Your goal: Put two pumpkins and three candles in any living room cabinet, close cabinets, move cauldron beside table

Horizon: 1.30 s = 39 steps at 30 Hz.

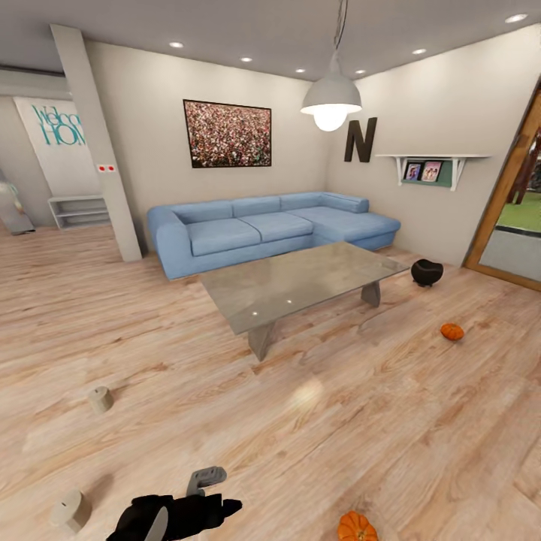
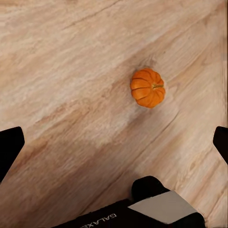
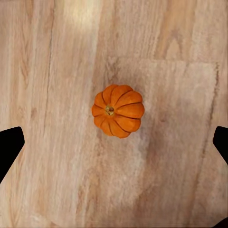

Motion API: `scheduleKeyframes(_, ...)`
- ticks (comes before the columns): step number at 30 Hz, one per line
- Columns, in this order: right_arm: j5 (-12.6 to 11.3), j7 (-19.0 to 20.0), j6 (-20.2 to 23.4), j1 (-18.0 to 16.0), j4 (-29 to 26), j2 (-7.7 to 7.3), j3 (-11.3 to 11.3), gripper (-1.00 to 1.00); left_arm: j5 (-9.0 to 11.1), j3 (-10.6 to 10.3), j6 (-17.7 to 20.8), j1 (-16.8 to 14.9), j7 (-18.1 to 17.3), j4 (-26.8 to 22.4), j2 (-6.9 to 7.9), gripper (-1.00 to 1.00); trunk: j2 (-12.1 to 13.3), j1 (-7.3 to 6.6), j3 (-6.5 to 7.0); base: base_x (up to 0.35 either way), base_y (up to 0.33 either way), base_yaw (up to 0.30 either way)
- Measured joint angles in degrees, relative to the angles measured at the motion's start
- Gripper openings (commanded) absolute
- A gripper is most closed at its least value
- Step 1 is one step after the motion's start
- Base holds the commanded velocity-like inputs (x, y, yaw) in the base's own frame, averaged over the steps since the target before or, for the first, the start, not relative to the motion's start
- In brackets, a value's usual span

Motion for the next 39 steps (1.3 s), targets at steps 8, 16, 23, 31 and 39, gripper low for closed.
scheduleKeyframes(8,-0.1,0.0,2.1,0.0,-0.5,0.21,-0.2,1.0,0.1,-1.2,0.8,-0.1,0.0,-11.5,-0.59,1.0,0.0,0.0,0.0,0.007,-0.19,-0.002)
scheduleKeyframes(16,-0.1,0.2,2.3,0.0,-0.7,-0.13,-0.3,1.0,0.0,-3.9,2.8,-1.5,0.2,-20.0,-0.74,1.0,0.0,0.0,0.0,0.004,-0.028,0.0)
scheduleKeyframes(23,-3.0,-0.9,2.7,-0.4,-5.3,-1.37,-0.7,1.0,3.3,-1.5,15.7,-3.1,0.6,-24.4,0.32,1.0,0.0,0.0,0.0,0.0,-0.001,0.0)
scheduleKeyframes(31,-3.1,-13.7,-2.5,-1.3,-10.2,-0.89,-0.1,1.0,5.0,-1.0,16.5,-3.4,0.5,-25.0,0.66,1.0,0.0,0.0,0.0,0.0,0.0,0.0)
scheduleKeyframes(39,-3.3,4.1,0.9,-1.4,-9.5,-1.11,0.0,1.0,8.7,0.5,16.6,-4.0,0.7,-25.2,0.57,1.0,0.0,0.0,0.0,0.0,0.0,0.0)
